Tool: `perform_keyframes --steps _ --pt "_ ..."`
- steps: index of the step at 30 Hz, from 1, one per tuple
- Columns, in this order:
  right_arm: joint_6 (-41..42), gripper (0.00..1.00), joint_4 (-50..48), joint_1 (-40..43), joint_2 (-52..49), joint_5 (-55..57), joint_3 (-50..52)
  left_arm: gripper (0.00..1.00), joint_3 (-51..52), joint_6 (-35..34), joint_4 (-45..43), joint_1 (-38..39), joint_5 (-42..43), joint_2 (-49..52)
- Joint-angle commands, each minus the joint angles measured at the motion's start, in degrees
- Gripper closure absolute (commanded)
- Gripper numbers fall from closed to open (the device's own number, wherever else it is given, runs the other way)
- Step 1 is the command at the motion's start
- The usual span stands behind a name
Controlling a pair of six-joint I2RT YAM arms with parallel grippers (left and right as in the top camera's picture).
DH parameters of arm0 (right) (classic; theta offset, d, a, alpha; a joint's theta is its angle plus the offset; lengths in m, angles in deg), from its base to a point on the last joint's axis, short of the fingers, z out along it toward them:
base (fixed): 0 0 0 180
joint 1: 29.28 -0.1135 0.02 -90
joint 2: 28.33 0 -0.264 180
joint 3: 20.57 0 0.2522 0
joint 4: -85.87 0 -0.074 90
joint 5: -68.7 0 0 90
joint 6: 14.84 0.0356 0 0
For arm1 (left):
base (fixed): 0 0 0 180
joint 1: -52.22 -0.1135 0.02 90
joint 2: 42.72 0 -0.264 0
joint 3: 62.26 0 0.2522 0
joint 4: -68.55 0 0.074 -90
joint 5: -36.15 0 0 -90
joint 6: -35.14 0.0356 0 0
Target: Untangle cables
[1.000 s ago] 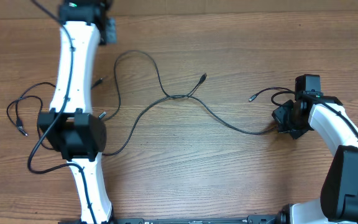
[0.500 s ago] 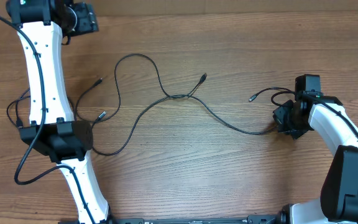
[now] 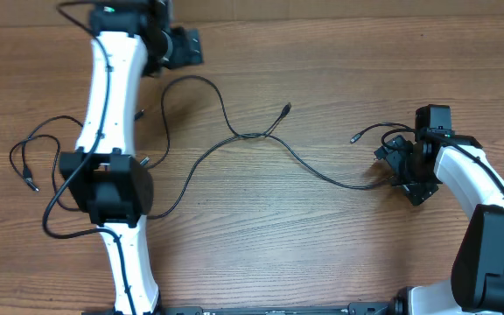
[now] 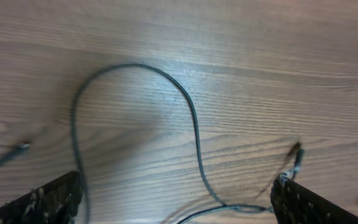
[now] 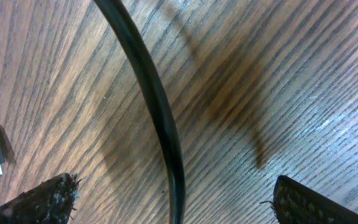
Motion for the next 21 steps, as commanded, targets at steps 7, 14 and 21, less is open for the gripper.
perform_keyframes --steps 7,14,21 --pt "0.3 0.0 -0.2 -0.3 1.1 0.0 0.4 0.1 14.0 -12.3 -11.2 9.9 -9.0 -0.2" --pt "0.3 0.0 -0.6 -0.3 1.1 0.1 0.4 0.24 20.2 -16.9 -16.6 15.4 -12.4 0.0" --pt "0.3 0.0 -0.6 -0.3 1.1 0.1 0.4 0.34 20.4 -9.3 -16.8 20.3 -11.5 0.2"
